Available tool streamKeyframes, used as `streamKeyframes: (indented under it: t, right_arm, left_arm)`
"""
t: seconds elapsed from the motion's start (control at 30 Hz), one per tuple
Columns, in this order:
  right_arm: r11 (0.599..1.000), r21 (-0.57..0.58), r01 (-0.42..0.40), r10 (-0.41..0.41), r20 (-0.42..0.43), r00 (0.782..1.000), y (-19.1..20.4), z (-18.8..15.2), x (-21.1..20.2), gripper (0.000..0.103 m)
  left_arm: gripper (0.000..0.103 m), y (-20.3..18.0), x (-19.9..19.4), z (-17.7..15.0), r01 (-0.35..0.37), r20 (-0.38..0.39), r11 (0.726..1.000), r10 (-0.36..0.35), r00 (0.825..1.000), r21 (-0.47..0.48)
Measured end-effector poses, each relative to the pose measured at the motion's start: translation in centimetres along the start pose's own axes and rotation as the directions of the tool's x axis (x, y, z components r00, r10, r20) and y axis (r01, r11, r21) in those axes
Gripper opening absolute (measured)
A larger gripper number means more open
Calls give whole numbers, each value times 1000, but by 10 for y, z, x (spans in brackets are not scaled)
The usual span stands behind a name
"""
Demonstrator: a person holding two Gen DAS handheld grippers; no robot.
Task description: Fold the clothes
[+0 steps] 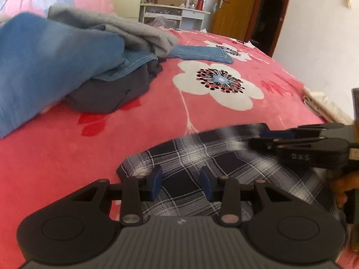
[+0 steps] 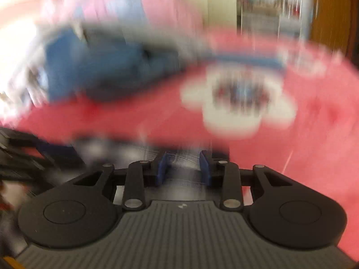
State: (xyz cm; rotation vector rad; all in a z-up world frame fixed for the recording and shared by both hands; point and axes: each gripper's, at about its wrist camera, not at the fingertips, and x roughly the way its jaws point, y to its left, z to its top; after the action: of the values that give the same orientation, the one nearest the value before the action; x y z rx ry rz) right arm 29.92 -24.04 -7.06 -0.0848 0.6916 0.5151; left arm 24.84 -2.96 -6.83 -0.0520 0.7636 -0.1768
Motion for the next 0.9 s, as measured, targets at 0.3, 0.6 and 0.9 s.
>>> streamKeyframes:
  t: [0.3, 0.6, 0.9]
  right_arm:
    - [999, 13, -32, 32, -12, 999, 8, 31, 7, 32]
    - [997, -19, 72, -69, 109, 992, 26, 20, -58, 32]
    - [989, -32, 142, -139, 72, 988, 38, -58, -83, 33]
  left_arm:
    - [42, -12, -1, 1, -50, -11, 998, 51, 999, 38]
    - [41, -29, -44, 1, -101, 50, 990, 97, 994, 94]
    - [40, -64, -46, -47, -52, -54, 987, 61, 997, 151]
